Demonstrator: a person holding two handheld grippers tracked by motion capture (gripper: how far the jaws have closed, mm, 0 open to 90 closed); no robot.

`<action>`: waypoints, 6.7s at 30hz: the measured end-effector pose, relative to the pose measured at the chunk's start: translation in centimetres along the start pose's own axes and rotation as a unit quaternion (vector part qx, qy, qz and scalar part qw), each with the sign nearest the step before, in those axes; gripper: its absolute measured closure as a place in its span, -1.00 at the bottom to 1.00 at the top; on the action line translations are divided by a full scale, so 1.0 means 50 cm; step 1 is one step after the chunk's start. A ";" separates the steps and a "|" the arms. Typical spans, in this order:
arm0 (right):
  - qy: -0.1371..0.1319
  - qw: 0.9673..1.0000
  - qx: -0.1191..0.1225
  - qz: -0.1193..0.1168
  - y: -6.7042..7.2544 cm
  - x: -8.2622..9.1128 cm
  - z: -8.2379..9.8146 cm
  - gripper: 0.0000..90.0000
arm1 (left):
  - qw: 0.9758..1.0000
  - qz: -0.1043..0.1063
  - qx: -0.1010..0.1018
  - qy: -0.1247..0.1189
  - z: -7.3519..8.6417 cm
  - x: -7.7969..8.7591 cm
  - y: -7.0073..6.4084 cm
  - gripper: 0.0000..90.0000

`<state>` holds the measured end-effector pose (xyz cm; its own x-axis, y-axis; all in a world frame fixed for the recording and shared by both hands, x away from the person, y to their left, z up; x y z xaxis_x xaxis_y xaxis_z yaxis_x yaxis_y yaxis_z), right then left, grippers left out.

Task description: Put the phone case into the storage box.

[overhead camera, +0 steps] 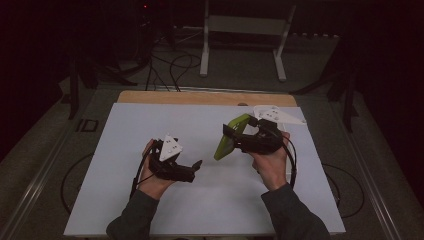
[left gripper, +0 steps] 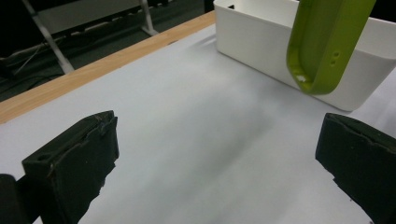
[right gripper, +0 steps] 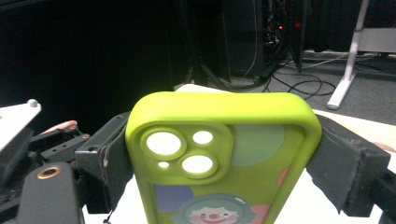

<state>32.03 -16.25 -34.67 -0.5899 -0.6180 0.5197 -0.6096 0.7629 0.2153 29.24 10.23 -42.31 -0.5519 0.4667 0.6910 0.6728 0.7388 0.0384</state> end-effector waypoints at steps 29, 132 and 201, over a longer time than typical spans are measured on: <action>0.007 0.999 -0.005 0.046 -0.039 -0.001 -0.021 -0.65 | 0.999 -0.025 0.033 -0.021 0.070 0.052 0.064 -1.00; -0.013 0.972 -0.075 0.224 -0.226 0.026 -0.099 -0.65 | 0.990 -0.087 0.101 -0.043 0.217 0.097 0.122 -1.00; 0.045 0.952 -0.108 0.284 -0.314 -0.080 -0.079 -0.65 | 0.990 -0.088 0.104 -0.046 0.213 0.101 0.121 -1.00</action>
<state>46.09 -25.01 -36.86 -0.7384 -0.0834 0.6692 -0.0770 0.9963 0.0393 25.26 22.24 -46.26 -0.7008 0.3567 0.6178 0.4512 0.8924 -0.0035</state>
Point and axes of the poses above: each handheld gripper's, and its own axes: x roughly backward along the jaws, z roughly out of its underside, y roughly to its left, the point moved 1 cm from there along -x, roughly forward along the jaws, and after that the axes turned 14 degrees about y, right-handed, at the moved point
